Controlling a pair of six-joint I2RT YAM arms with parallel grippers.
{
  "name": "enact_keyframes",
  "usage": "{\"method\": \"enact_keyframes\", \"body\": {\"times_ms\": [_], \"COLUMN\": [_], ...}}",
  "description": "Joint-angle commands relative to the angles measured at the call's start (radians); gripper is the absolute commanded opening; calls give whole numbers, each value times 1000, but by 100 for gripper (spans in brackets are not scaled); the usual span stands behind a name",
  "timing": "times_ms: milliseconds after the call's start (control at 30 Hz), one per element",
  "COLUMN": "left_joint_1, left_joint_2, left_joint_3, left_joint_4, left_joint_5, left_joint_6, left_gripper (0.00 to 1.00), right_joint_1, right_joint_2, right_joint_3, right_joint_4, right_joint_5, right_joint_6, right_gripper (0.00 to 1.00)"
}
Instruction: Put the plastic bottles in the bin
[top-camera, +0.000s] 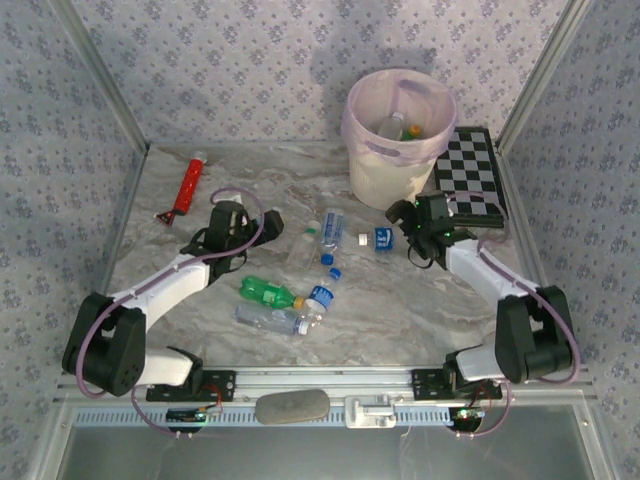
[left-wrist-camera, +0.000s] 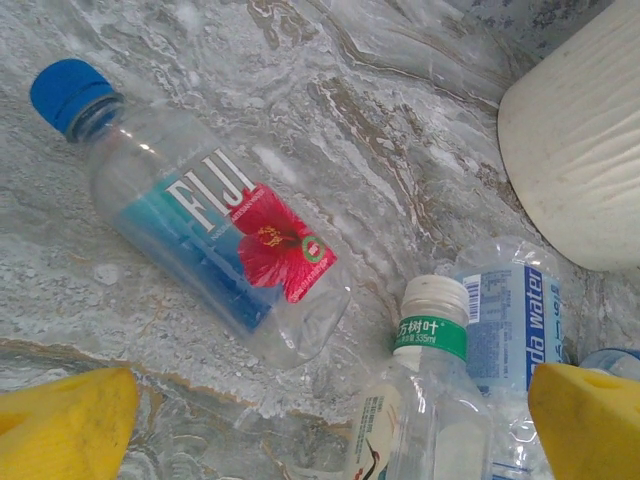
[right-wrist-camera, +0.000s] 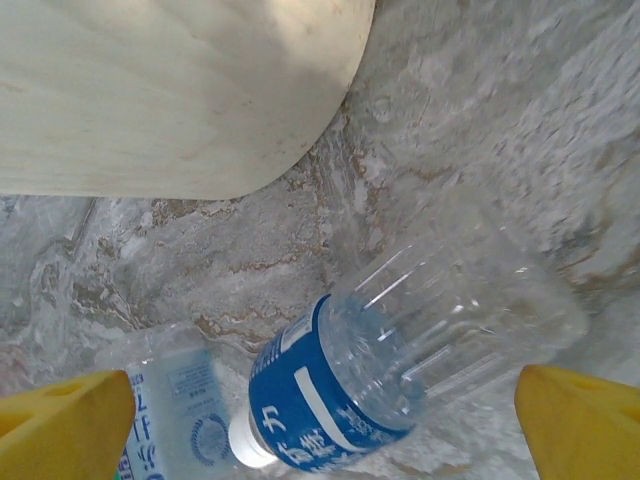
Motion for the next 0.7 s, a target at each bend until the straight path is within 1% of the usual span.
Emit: {"method": "enact_keyframes", "body": {"times_ms": [0,333,533,667], "left_joint_1": [-7,-5,-6,-6], "left_joint_2": [-42,-79,-77,-85], "left_joint_3": [-21,-42,-41,-42], "left_joint_4": [-5,-16,-17,-22], "left_joint_5": [-35,-71,-72,-80], "left_joint_6": [22,30,29,29], "left_gripper": [100,100,100,100], "right_joint_1": [-3,-16,-22,-21], "right_joint_2": [65,177,270,318], "right_joint_3": [2,-67,-22,-25], "right_joint_4": [86,253,271,306], "right_joint_5": [-53,-32,-56,-75], "right_joint_6": [162,340,329,336], "right_gripper": [99,97,95,88]}}
